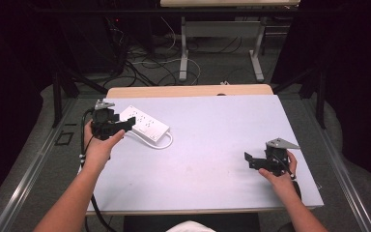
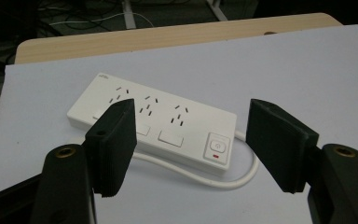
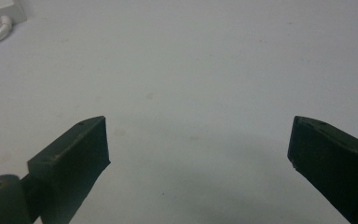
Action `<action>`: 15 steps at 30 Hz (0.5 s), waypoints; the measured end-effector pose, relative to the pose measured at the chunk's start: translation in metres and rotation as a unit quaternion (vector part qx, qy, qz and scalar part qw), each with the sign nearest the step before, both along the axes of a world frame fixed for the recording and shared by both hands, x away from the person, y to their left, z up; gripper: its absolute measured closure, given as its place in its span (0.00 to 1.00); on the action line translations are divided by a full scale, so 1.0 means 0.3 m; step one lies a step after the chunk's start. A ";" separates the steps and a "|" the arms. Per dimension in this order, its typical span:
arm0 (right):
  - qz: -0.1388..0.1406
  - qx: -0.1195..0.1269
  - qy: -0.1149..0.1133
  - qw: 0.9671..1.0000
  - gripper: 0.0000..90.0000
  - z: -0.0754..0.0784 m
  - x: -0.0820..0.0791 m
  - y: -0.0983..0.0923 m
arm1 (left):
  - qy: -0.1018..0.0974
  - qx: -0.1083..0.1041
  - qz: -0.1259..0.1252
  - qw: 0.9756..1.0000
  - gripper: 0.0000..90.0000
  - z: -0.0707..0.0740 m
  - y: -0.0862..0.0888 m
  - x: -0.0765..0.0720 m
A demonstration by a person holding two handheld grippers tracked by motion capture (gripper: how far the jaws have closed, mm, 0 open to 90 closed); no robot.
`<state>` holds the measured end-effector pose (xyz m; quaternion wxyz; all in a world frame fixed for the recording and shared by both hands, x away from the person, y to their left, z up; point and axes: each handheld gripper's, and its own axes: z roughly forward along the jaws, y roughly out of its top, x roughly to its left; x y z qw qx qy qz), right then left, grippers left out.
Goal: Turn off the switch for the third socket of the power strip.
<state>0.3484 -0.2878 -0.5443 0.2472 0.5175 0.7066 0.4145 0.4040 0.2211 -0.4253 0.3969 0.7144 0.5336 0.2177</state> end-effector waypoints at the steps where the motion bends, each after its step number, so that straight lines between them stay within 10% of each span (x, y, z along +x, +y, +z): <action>1: 0.000 0.000 0.000 1.000 0.05 0.000 0.000 0.000 | -0.001 -0.002 0.003 1.000 0.37 0.001 0.000 0.005; 15: -0.001 -0.001 0.002 1.000 0.06 -0.002 0.001 -0.002 | 0.002 0.002 0.006 1.000 0.38 0.028 0.014 0.065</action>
